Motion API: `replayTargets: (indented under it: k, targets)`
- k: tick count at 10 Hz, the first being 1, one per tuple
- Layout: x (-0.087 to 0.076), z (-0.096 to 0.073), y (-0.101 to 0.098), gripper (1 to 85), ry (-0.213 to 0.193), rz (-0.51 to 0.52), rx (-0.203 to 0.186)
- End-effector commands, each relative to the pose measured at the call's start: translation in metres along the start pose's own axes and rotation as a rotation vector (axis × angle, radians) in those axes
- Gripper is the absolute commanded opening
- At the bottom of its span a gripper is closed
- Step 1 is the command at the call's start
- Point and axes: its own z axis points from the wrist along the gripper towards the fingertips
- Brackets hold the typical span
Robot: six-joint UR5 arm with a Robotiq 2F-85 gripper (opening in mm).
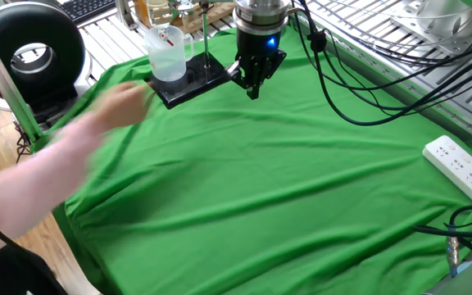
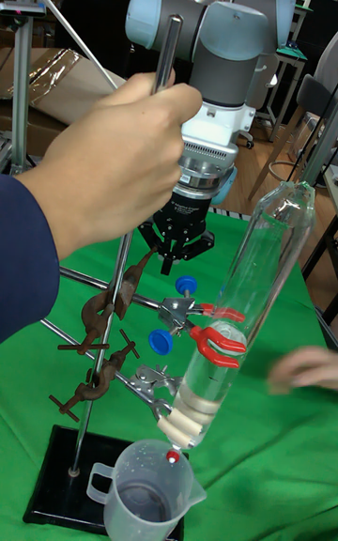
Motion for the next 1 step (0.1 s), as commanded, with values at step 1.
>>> replayTargets:
  k: [1]
  targets:
    - [-0.0002,-0.0010,0.0038,1.3,0.000,0.003,-0.014]
